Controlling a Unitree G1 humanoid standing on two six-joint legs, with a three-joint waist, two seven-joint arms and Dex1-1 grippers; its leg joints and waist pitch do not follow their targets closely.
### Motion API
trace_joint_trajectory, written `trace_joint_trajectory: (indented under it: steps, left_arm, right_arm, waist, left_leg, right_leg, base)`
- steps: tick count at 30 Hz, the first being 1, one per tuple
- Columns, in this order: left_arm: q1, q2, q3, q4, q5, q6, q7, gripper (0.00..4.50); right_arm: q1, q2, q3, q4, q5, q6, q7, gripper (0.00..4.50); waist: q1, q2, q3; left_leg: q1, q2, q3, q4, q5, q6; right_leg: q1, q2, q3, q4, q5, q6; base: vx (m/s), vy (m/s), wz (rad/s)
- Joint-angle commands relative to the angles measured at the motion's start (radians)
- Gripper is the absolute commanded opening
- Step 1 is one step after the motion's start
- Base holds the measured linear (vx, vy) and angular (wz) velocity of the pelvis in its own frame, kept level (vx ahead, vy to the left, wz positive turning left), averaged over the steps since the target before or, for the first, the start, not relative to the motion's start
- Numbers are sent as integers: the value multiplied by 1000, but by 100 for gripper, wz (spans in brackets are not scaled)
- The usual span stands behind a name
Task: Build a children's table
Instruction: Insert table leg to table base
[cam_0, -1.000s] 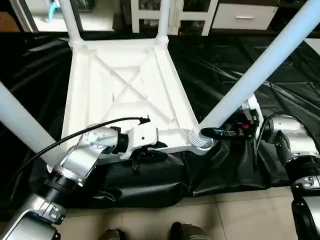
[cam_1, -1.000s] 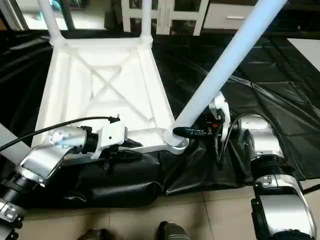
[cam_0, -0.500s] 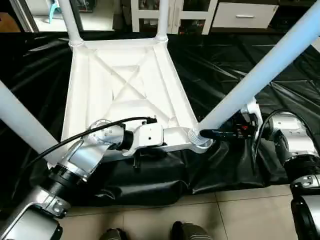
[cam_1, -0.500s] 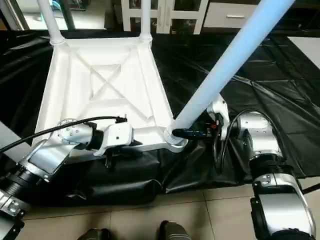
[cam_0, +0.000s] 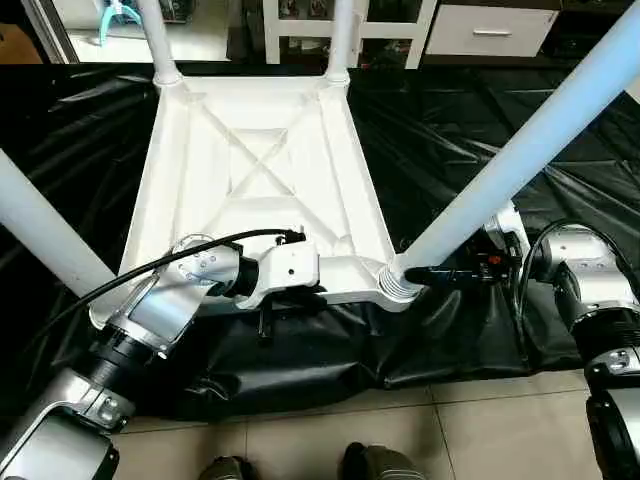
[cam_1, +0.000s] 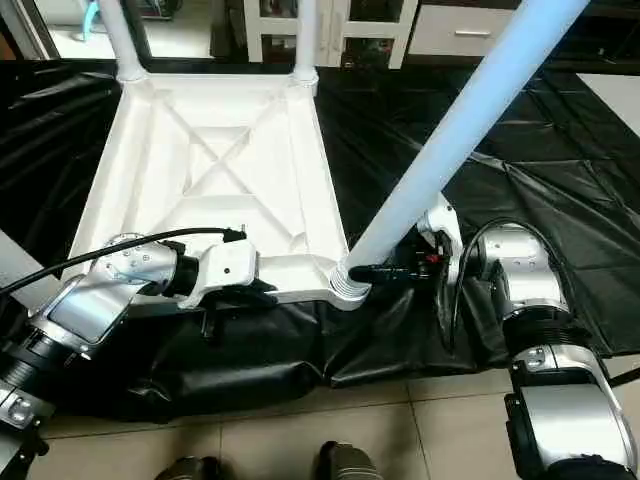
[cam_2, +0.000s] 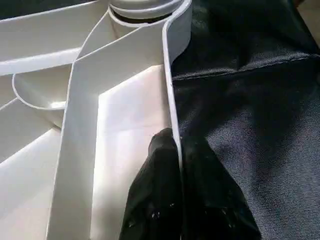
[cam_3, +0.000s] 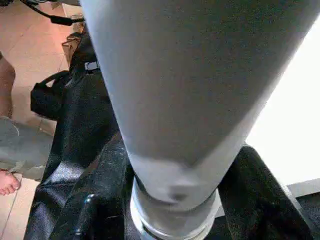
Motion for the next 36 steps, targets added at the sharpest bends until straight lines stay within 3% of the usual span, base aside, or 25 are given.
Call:
trace_joint_trajectory:
  steps: [1,10,16,19,23,28,36]
  left_arm:
    - [28,17,-40,5,31,3,-36,0]
    - [50,19,-36,-21,-4,-3,-63,0]
    - [66,16,-24,-51,-38,7,-81,0]
    - [69,17,-24,-53,-38,7,-79,0]
    - [63,15,-23,-46,-33,2,-64,0]
    - [63,18,-23,-48,-29,4,-63,0]
    - [68,19,-28,-52,-21,5,-58,0]
  right_arm:
    - [38,-30,53,24,-32,5,9,196]
    - [83,-67,204,43,-34,50,9,196]
    - [91,-94,285,-10,21,60,9,195]
    - [77,-84,257,-6,52,73,9,195]
    - [80,-64,204,9,70,100,9,195]
    - [120,-95,278,-12,78,41,9,195]
    - [146,-83,276,-27,48,10,9,195]
  waist:
    - [-4,0,-65]
    - [0,2,-63]
    - [-3,-1,-59]
    - [-4,-4,-60]
    - [-3,-6,-62]
    - [-2,-5,-62]
    - [-2,-5,-62]
  left_leg:
    - [24,31,-9,-63,-175,111]
    - [25,31,-10,-66,-198,96]
    - [33,33,-13,-74,-260,65]
    - [34,31,-14,-76,-263,58]
    - [30,31,-12,-75,-224,74]
    - [34,32,-12,-74,-227,74]
    - [33,31,-12,-75,-220,81]
  right_leg:
    - [55,-50,28,-70,-170,-307]
    - [55,-50,29,-72,-189,-299]
    - [51,-50,29,-83,-262,-275]
    - [54,-52,30,-85,-276,-267]
    - [59,-50,30,-80,-216,-284]
    - [57,-52,30,-82,-233,-278]
    - [58,-51,30,-82,-216,-282]
  base:
    - [0,0,0]
    - [0,0,0]
    - [0,0,0]
    - [0,0,0]
    - [0,0,0]
    - [0,0,0]
    - [0,0,0]
